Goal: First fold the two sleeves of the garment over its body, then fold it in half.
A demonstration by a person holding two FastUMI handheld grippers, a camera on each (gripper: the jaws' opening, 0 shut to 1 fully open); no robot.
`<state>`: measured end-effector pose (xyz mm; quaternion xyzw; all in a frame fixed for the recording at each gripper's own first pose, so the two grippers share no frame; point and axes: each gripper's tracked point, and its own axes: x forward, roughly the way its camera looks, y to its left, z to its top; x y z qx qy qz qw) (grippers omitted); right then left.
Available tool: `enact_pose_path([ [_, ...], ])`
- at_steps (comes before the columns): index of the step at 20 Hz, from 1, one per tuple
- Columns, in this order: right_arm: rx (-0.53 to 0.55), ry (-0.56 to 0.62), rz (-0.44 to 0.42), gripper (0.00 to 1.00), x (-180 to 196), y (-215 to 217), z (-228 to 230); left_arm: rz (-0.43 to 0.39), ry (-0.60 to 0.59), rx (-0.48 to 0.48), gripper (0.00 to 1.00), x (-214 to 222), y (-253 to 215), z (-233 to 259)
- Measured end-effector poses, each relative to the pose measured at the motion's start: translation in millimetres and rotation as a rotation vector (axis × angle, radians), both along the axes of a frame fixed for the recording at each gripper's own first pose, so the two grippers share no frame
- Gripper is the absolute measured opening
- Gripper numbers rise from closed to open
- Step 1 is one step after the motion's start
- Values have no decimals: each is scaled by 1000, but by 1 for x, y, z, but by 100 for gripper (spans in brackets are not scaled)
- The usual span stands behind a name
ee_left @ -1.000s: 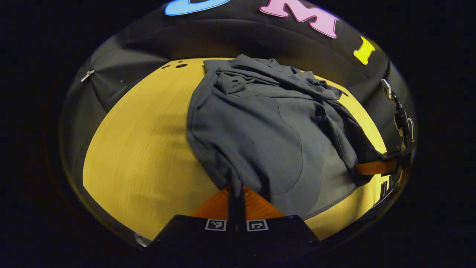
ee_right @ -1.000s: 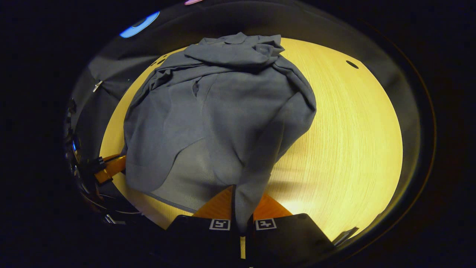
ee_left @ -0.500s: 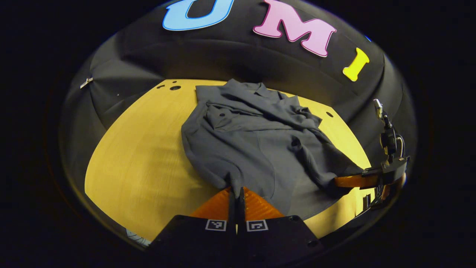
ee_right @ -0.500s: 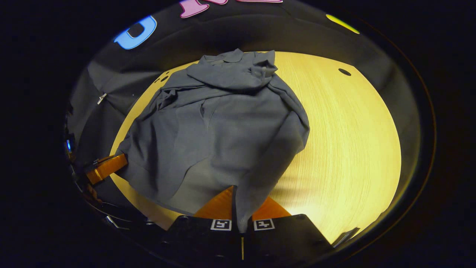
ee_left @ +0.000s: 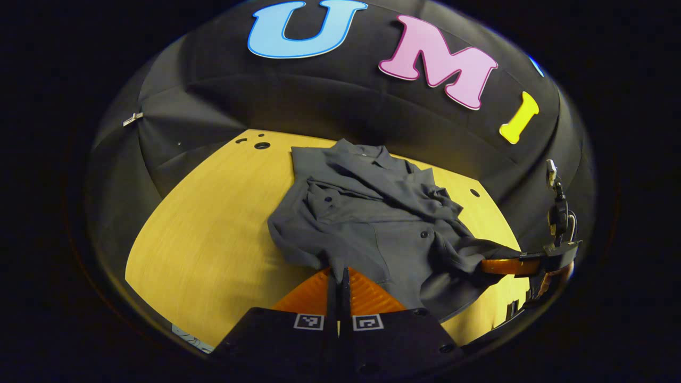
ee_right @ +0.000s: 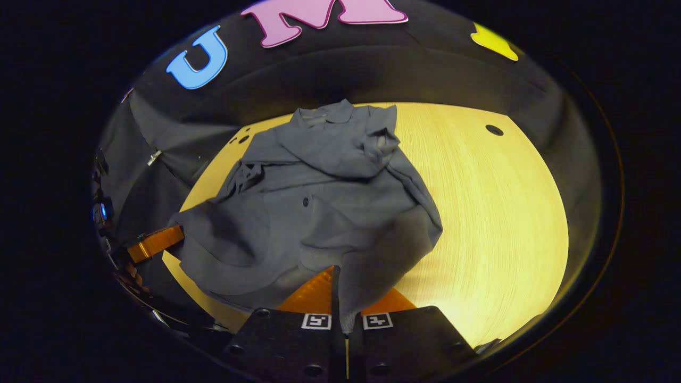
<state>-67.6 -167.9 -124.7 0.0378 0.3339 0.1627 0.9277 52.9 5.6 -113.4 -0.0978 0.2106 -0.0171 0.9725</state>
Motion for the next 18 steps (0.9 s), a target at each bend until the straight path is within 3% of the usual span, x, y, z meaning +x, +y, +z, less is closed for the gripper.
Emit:
enact_pose_path([
  [12,19,-106,-24,7,88,-5,62,6,-137,12,6,84,19,79],
  [13,16,-117,-23,7,96,-5,68,4,-143,14,2,92,20,84],
  [18,4,-177,-17,7,140,3,93,16,-185,-19,5,139,23,110],
])
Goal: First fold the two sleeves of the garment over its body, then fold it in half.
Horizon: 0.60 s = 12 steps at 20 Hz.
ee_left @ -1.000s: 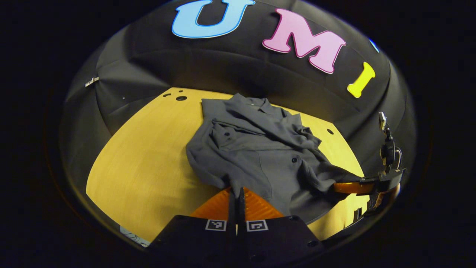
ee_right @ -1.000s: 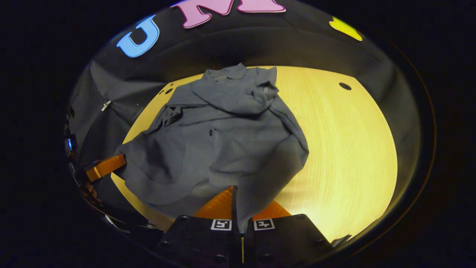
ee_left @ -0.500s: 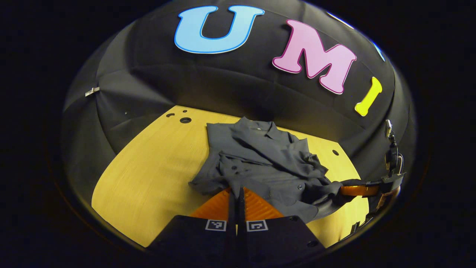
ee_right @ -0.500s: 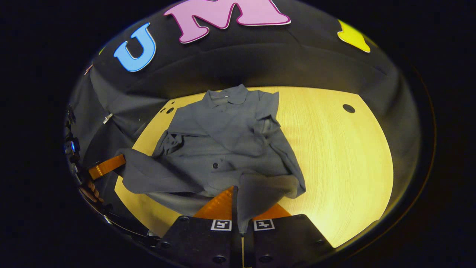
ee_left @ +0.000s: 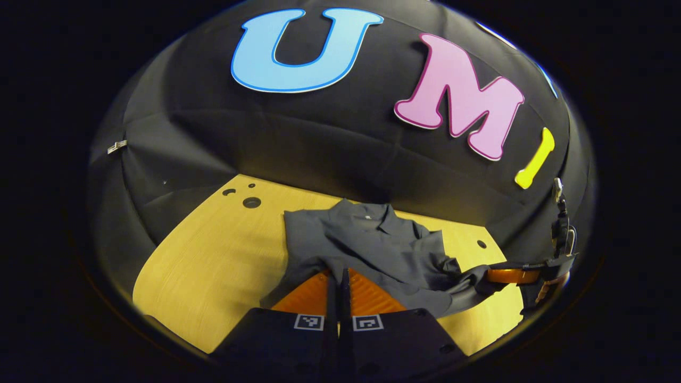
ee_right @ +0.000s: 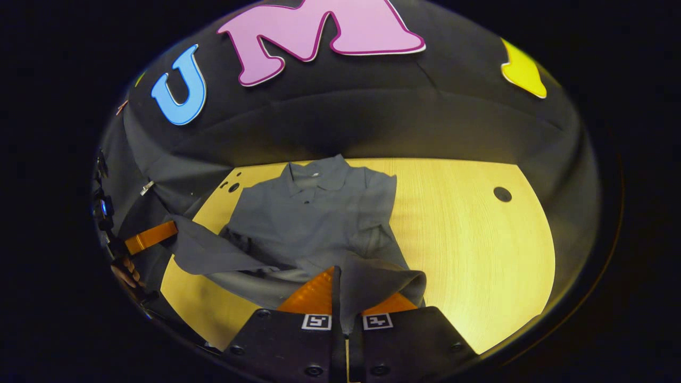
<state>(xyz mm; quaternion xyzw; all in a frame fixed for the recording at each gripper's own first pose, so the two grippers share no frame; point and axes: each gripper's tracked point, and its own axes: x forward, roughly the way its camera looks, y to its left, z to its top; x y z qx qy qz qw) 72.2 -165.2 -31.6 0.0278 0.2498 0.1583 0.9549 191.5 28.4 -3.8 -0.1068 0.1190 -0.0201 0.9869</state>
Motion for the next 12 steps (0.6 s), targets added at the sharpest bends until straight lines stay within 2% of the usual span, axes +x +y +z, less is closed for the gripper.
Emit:
enact_pose_path([
  [6,-7,-65,-8,6,57,13,23,9,-58,7,5,59,6,37],
  [12,-3,-124,-19,7,118,22,43,35,-90,-18,5,116,24,30],
])
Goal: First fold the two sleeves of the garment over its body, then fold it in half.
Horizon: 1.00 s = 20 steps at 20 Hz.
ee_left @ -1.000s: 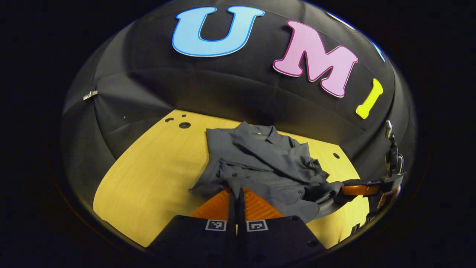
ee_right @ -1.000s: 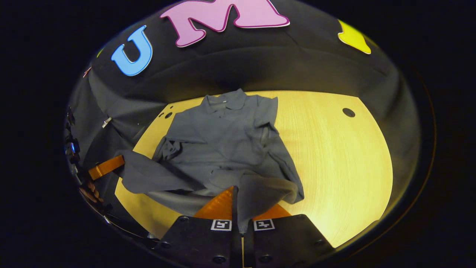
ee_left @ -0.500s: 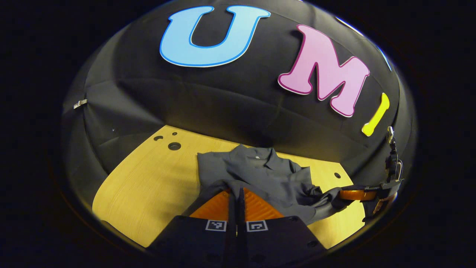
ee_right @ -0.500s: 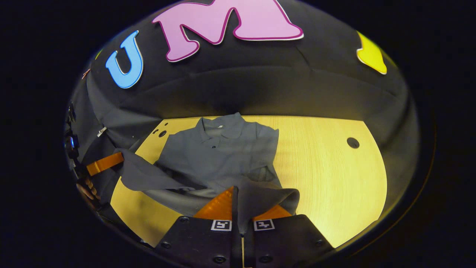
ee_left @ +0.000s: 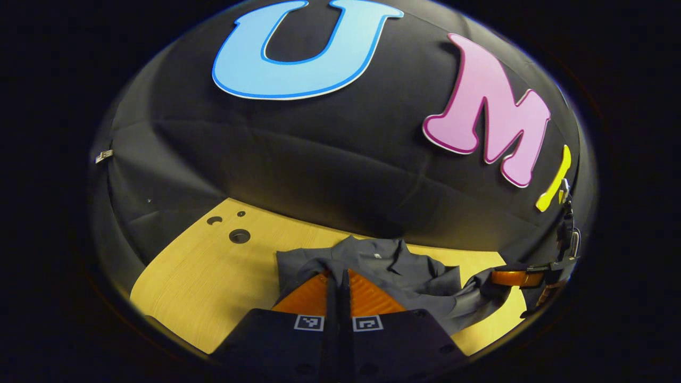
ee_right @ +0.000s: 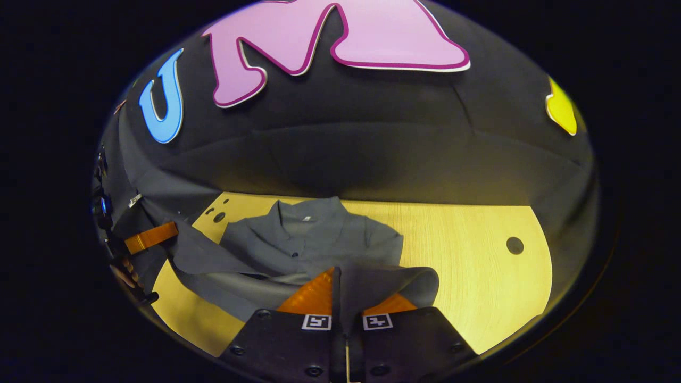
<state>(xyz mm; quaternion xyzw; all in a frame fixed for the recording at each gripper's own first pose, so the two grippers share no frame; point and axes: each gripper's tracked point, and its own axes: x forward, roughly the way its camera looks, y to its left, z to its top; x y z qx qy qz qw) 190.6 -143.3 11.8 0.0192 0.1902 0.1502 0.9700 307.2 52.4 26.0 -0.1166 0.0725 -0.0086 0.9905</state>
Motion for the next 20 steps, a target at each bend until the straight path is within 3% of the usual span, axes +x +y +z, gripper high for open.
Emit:
enact_pose_path([
  [2,11,-5,-10,7,19,1,0,0,-7,-12,5,23,5,-1],
  [5,14,-15,-19,6,47,4,-3,-1,-2,47,5,56,12,-12],
  [6,5,-17,-23,7,55,4,-6,-9,-10,40,8,66,9,-12],
  [9,-8,-4,-44,6,72,1,-20,-22,-8,27,5,95,4,-15],
  [14,-37,8,-52,11,84,1,-38,14,15,13,8,103,10,-30],
  [17,-34,-4,-63,36,83,0,-31,23,22,31,12,99,10,-28],
  [18,-23,1,-61,29,81,2,-30,30,29,49,14,93,10,-26],
  [20,-19,-3,-73,61,72,-2,-23,54,19,77,50,84,14,-17],
])
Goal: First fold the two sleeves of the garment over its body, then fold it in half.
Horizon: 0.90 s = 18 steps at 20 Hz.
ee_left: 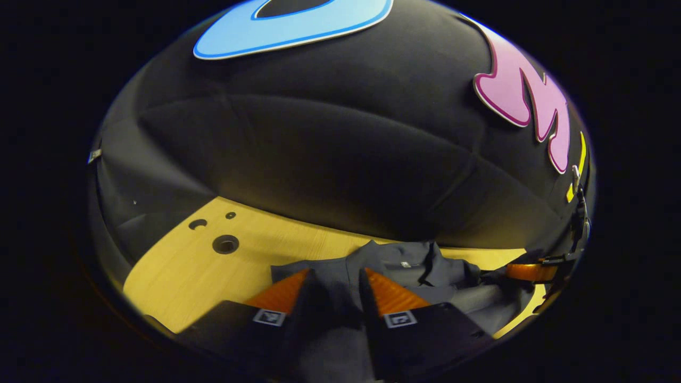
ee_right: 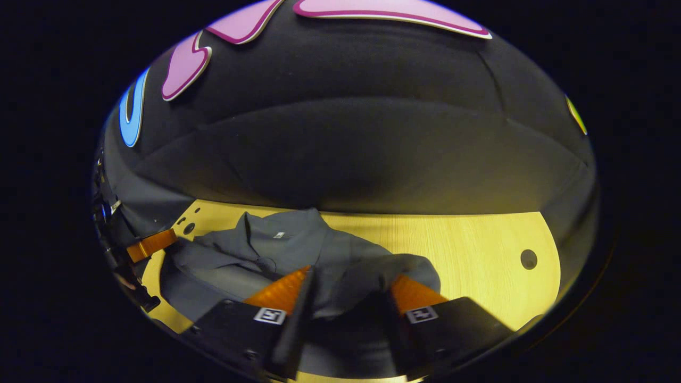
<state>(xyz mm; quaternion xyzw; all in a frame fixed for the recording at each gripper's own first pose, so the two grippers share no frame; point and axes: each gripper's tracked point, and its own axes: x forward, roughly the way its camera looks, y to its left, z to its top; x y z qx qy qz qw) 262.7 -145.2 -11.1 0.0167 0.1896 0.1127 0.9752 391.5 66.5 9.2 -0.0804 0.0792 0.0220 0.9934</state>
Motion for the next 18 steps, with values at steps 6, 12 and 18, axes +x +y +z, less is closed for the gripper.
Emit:
enact_pose_path([
  [6,-37,-107,-53,99,-50,-21,48,21,-101,-5,92,-68,2,47],
  [12,-3,-172,-91,99,-141,-32,86,72,-253,1,96,-185,10,95],
  [18,41,-192,-167,99,-242,-43,73,122,-313,31,96,-299,23,95],
])
